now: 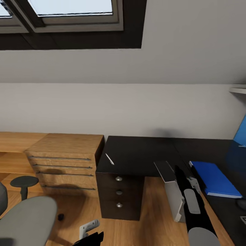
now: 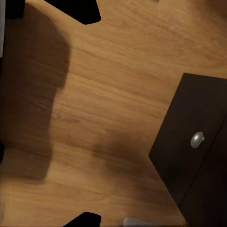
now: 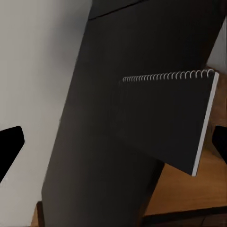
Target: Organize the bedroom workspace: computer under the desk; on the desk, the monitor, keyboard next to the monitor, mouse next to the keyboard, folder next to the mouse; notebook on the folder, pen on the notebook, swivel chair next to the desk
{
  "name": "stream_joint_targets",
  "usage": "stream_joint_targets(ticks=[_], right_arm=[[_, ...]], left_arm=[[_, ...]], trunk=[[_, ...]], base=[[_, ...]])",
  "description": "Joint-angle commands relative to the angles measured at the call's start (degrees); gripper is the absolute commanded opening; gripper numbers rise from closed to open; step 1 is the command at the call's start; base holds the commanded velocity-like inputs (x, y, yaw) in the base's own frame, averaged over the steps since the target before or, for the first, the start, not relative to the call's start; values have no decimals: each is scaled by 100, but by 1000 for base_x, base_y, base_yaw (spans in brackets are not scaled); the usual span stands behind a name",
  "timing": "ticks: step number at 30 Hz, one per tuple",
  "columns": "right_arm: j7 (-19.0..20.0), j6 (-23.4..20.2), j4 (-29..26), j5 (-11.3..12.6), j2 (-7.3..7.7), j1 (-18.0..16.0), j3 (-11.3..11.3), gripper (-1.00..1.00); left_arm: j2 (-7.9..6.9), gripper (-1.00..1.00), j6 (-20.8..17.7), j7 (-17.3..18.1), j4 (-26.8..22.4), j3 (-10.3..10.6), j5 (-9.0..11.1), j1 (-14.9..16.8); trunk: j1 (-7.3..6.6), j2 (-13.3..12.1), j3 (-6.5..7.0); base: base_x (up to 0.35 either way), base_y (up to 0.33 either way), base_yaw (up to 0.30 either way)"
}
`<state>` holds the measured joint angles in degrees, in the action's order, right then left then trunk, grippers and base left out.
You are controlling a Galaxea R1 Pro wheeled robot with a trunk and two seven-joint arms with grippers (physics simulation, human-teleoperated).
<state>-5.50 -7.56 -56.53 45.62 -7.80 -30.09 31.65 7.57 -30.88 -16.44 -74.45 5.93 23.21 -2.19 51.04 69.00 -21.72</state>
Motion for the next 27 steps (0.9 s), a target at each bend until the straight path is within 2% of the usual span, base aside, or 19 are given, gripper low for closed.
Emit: stream_joint_targets(ticks=[1,5,8,12,27], right_arm=[[-22,-31,29,212,-2,-5,15,100],[-18,-28,218,566,16,-5,11,100],[-20,-27,309,666,27,-5,12,100],[-15,-27,338,697,31,-5,15,100],[-21,-41,344,712,35,-5,17,100]], left_arm=[[-1,100,-14,-52,-11,5,61,-1],[-1,100,-14,-52,-13,5,61,-1],[-1,100,-16,-58,-20,-12,64,-1],[-1,100,-21,-77,-88,-30,70,-1],[8,100,-14,-105,-254,-41,87,-1]], trunk=[[1,4,-9],[1,4,-22],[1,4,-27],[1,4,-29],[330,606,-299]], base=[[0,0,-240],[0,0,-212],[0,0,-86],[0,0,-26],[0,0,-2]])
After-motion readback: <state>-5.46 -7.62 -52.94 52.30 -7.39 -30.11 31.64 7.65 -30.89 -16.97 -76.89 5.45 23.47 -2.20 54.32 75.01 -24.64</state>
